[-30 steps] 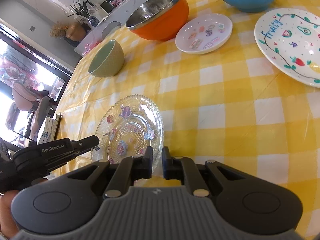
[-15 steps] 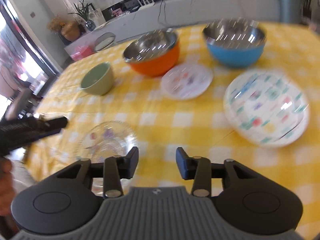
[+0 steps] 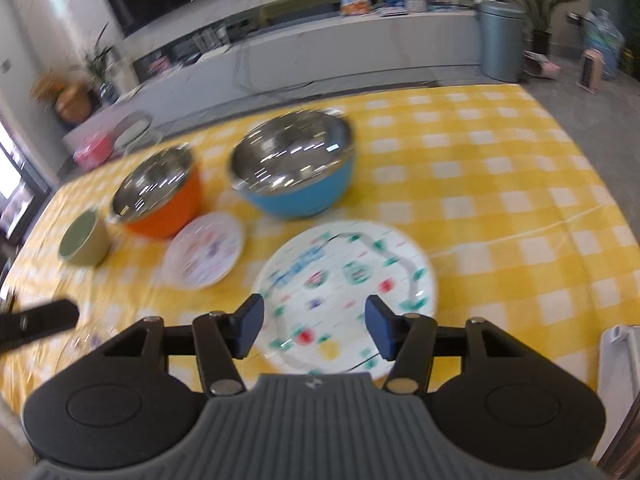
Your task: Organize plates and bowls
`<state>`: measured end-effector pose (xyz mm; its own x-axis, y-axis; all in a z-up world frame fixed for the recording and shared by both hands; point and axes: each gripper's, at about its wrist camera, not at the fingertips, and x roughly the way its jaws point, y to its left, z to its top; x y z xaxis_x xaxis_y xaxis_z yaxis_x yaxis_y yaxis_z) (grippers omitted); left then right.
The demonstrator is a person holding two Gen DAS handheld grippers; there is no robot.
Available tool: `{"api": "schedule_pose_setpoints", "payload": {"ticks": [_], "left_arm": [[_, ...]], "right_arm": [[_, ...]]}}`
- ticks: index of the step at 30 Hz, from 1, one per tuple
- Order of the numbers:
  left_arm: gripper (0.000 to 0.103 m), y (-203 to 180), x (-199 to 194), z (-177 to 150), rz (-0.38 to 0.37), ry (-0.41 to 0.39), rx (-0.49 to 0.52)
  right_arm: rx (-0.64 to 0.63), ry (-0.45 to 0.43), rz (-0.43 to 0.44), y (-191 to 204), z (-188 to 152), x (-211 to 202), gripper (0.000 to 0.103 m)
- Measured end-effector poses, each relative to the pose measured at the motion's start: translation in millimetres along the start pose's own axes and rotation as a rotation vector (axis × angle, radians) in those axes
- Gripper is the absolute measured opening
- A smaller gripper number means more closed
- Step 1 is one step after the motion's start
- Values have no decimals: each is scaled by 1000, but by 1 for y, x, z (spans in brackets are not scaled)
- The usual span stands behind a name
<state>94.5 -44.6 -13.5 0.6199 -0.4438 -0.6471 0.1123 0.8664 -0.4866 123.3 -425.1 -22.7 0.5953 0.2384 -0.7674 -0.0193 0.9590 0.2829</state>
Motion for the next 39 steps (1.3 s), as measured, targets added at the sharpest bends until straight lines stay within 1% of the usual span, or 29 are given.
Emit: {"api": "schedule_pose_setpoints", "payload": {"ticks": [3, 5, 8, 13, 18, 20, 23, 24, 25, 28, 32, 33, 34, 36, 39], "left_arm": [[43, -2, 19, -3, -8, 14, -15], [44, -4, 31, -5, 0, 25, -19], [44, -7, 45, -10, 2, 40, -21], [45, -8, 67, -12, 17, 65, -30], [44, -10, 83, -13, 1, 83, -45], [44, -10, 87, -13, 0, 85, -55], [44, -8, 93, -14, -10, 92, -73], [45, -7, 95, -14, -13, 96, -76], [45, -8, 97, -14, -11, 99, -79], [44, -7, 100, -14, -12, 106, -86], [44, -6, 105, -15, -9, 124, -90], [43, -6, 106, -15, -8, 126, -91], [41, -5, 107, -16, -8, 131, -93], [37, -4, 108, -17, -8, 139, -96], [34, -4, 109, -17, 0, 141, -95]], "right_arm": [[76, -17, -1, -21, 4, 5, 58], [105, -35, -4, -31, 6, 6, 63], [122, -56, -32, -38, 7, 9, 65], [185, -36, -44, -52, 10, 23, 65], [206, 1, -58, -56, 7, 35, 62], [232, 18, -55, -61, 6, 38, 54], [288, 40, -32, -70, 3, 42, 46], [299, 44, -27, -72, 3, 42, 46], [308, 45, -22, -73, 2, 43, 44], [312, 44, -21, -74, 2, 45, 35], [316, 41, -20, -73, 1, 45, 33], [321, 45, -14, -74, 1, 46, 30], [333, 57, 3, -75, 1, 47, 22], [339, 54, 6, -76, 0, 47, 22], [348, 57, 17, -77, -1, 47, 22]]}}
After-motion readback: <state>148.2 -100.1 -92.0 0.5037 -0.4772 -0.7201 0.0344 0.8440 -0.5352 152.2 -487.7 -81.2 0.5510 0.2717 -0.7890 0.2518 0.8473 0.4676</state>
